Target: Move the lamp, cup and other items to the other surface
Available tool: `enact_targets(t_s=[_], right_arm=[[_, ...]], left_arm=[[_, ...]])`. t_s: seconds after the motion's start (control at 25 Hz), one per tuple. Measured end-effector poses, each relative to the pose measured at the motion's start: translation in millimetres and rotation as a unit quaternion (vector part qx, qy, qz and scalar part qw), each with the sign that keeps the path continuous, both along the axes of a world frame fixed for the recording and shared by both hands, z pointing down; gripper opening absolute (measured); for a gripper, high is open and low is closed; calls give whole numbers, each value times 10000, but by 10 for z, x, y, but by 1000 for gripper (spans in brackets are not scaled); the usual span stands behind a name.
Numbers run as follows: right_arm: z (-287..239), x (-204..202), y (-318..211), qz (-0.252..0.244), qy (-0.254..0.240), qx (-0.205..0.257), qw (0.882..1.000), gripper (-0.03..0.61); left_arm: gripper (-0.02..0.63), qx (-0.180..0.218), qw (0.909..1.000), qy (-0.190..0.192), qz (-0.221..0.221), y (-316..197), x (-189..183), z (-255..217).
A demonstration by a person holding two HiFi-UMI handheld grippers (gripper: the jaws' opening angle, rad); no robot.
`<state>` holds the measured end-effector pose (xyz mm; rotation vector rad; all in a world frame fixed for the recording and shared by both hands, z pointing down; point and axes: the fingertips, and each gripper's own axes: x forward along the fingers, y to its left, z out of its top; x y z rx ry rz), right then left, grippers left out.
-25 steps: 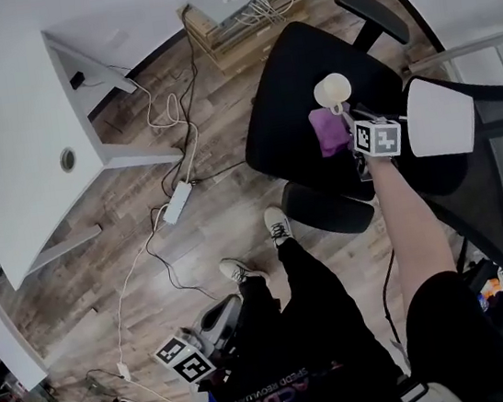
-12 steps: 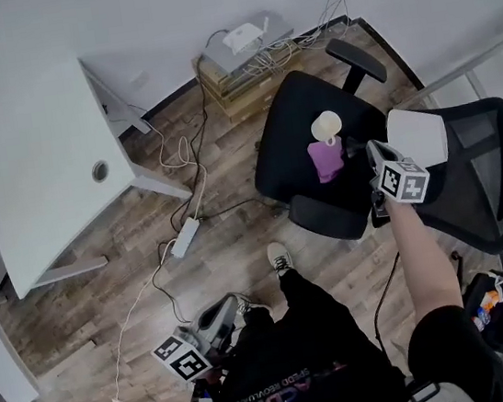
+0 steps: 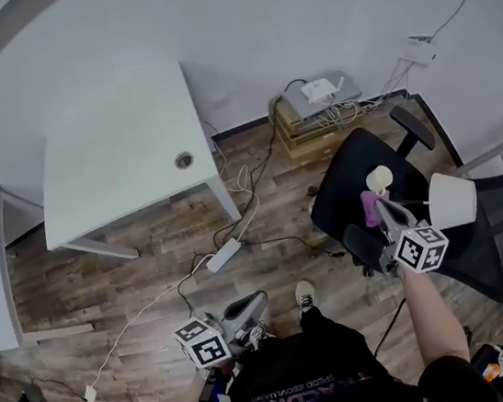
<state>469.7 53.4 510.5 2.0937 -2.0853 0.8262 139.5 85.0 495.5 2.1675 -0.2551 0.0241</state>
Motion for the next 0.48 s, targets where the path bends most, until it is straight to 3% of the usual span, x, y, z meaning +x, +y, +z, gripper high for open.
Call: enact_targets(t_s=[0.12, 0.24, 0.48], right_arm=[[-222, -846, -150, -913, -47, 205, 9956, 5], [-398, -1647, -227, -1750, -237, 367, 9836, 5], [-584, -2941, -194, -3286, -441, 506, 9421, 5]], left_arm=[[-2, 101, 9996, 80, -247, -42, -251, -80], [-2, 193, 9982, 176, -544, -102, -526, -127], [-2, 439, 9929, 142, -1100, -241, -983, -249]])
